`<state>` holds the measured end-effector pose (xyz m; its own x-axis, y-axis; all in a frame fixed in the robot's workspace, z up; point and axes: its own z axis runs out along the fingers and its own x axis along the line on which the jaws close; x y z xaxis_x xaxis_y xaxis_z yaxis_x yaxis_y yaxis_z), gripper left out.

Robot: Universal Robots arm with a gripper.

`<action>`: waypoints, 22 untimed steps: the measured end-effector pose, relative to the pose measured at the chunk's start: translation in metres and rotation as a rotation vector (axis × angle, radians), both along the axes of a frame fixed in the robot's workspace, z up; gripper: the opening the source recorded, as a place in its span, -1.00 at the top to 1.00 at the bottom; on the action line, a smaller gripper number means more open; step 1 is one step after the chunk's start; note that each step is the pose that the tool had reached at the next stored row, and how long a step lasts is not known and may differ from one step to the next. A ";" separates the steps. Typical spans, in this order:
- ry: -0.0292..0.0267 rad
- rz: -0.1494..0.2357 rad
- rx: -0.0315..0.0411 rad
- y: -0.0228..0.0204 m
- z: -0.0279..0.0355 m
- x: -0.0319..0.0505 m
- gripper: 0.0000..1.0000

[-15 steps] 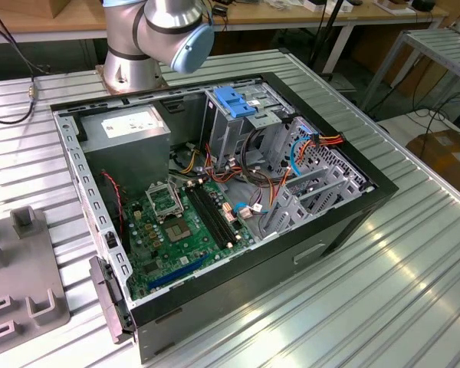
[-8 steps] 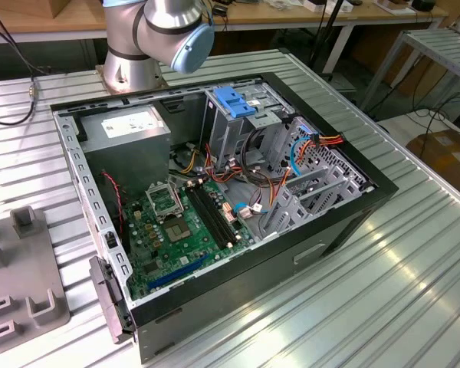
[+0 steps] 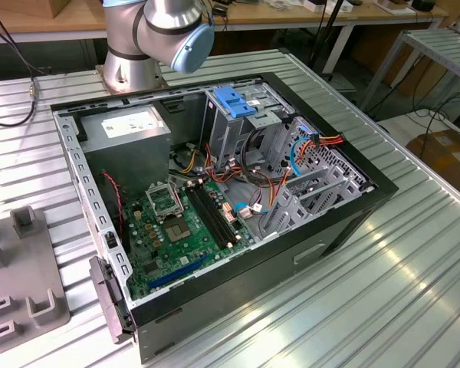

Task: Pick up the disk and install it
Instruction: 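Pick up the disk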

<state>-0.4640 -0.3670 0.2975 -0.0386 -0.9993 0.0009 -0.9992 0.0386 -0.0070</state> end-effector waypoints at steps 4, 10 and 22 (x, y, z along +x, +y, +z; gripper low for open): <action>0.0002 0.000 -0.0001 0.0000 -0.0012 0.0000 0.00; 0.0001 0.000 -0.0001 0.0000 -0.0014 0.0000 0.17; 0.0001 0.000 -0.0001 0.0000 -0.0019 0.0000 0.26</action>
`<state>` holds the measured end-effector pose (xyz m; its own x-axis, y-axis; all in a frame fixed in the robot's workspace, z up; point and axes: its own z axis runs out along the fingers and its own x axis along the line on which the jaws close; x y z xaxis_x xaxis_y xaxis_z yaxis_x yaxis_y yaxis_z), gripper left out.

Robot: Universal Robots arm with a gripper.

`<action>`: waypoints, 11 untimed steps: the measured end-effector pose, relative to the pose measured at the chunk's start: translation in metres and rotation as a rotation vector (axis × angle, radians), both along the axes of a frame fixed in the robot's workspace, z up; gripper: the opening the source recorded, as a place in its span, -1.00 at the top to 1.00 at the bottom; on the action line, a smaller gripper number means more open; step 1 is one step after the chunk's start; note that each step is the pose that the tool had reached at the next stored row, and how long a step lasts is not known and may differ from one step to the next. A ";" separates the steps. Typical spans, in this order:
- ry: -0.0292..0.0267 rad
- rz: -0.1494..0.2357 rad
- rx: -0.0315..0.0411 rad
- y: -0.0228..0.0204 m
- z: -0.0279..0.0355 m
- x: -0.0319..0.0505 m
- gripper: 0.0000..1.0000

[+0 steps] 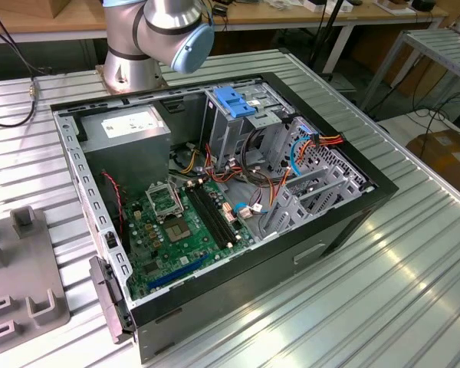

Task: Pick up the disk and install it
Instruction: 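Pick up the disk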

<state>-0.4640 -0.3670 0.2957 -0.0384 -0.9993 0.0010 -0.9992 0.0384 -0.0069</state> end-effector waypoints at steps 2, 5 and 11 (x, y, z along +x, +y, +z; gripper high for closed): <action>0.0000 0.000 0.0000 0.0000 0.0000 0.0000 0.26; -0.0003 0.000 0.0022 0.0001 0.0000 0.0000 0.26; -0.0001 0.002 0.0024 0.0000 0.0101 0.0000 0.26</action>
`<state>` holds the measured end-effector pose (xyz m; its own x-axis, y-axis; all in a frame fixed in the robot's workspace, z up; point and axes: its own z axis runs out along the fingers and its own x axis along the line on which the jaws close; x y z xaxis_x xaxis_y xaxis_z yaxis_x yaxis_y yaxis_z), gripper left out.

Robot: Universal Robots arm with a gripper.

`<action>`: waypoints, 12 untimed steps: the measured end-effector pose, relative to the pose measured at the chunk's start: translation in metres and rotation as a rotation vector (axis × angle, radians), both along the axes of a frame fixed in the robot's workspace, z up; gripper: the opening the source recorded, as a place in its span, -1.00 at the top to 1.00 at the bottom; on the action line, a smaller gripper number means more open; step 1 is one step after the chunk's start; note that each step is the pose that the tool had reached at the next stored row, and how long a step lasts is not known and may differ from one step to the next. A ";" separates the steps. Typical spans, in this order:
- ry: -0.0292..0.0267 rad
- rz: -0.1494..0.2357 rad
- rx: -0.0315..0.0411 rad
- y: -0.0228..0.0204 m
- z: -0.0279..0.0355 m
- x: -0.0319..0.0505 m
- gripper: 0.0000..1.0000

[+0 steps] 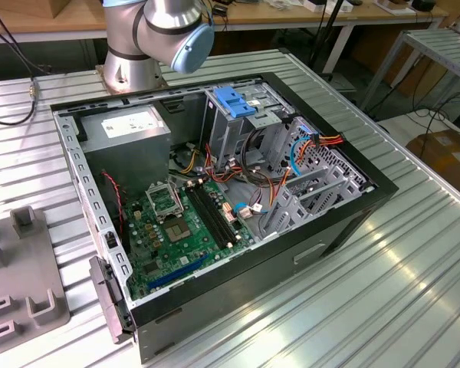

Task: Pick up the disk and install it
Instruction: 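Pick up the disk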

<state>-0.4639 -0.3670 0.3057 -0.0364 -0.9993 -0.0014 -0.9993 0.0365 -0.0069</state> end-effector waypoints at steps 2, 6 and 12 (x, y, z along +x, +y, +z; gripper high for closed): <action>0.0000 0.000 0.0003 0.0000 0.0028 0.0000 0.26; 0.0000 0.001 0.0051 0.0000 0.0081 0.0000 0.26; 0.0007 0.001 0.0140 0.0000 0.0156 0.0000 0.26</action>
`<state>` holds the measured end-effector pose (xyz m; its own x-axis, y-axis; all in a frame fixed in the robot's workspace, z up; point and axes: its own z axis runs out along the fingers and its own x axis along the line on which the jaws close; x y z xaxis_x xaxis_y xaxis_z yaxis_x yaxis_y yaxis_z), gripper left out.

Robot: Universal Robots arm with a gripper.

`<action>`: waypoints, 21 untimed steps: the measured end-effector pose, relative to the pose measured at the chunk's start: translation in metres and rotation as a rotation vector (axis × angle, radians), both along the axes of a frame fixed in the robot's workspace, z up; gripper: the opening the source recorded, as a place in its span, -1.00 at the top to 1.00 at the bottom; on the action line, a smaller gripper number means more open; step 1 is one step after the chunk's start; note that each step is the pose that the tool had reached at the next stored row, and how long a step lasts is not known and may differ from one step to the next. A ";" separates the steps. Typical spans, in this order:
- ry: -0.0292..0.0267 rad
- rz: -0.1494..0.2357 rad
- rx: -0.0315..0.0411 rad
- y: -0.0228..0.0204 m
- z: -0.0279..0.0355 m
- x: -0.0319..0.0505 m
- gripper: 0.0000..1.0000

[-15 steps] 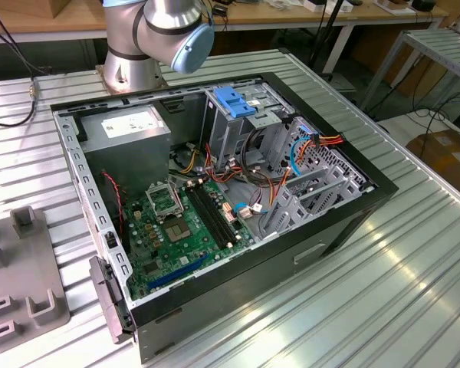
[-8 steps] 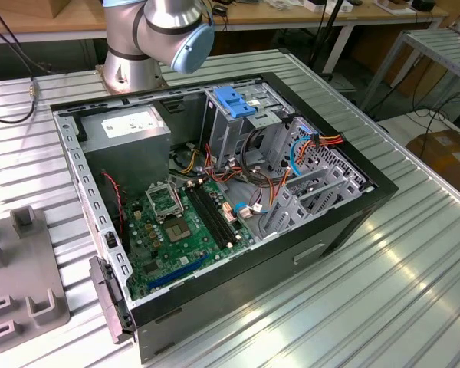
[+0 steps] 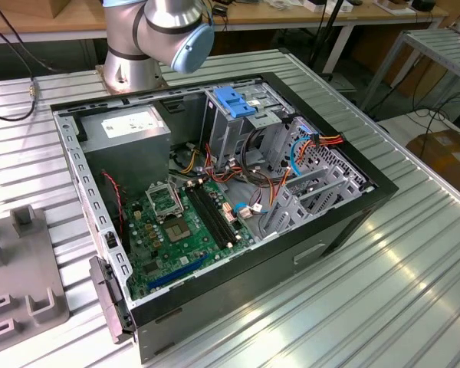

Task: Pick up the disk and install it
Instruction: 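Pick up the disk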

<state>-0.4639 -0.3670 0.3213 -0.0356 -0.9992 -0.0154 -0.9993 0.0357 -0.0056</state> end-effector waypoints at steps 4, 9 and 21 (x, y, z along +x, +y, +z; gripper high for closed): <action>0.0005 0.000 0.0171 0.0000 0.0092 0.0000 0.26; 0.0017 0.000 0.0410 0.0000 0.0175 0.0000 0.26; 0.0027 0.000 0.0528 0.0000 0.0216 0.0000 0.26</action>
